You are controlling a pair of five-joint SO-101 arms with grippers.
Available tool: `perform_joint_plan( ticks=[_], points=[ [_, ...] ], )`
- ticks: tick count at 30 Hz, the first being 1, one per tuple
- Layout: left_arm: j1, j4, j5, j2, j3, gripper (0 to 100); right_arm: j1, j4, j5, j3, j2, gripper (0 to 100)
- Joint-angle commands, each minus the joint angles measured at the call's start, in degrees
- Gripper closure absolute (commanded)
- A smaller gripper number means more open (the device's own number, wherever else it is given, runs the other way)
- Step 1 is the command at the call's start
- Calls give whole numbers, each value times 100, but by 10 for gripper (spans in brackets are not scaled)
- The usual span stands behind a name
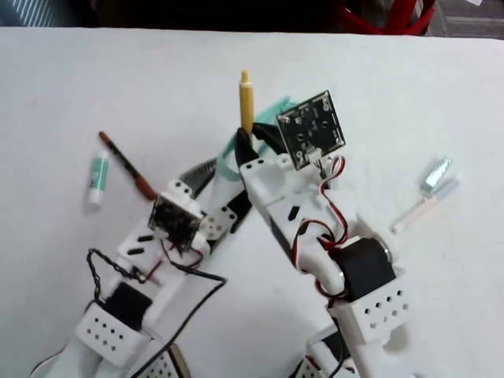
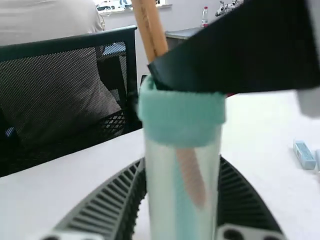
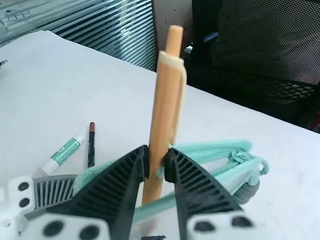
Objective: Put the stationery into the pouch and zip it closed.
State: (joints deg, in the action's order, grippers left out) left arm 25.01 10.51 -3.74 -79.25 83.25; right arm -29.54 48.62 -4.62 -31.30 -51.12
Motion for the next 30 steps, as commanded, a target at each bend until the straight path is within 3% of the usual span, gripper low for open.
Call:
perform_joint_plan(
  ticks=[1,4,11,22,28,30],
  points=[
    [-57,18,70,-198,-35,782,31,154,-79,255,22,979],
    [-57,18,70,-198,-35,782,-75,233,-141,281,22,978],
    [365,-26,35,-198,202,783,-778,418,-1073,308,-4,978],
    [295,-26,35,-215,176,783,-549,444,-1073,316,-31,971],
    [-4,-229,35,-198,202,852,-576,1270,-1064,1073,-31,782],
    [-84,-229,35,-198,185,884,-558,1525,-1064,1389,-31,762]
  ],
)
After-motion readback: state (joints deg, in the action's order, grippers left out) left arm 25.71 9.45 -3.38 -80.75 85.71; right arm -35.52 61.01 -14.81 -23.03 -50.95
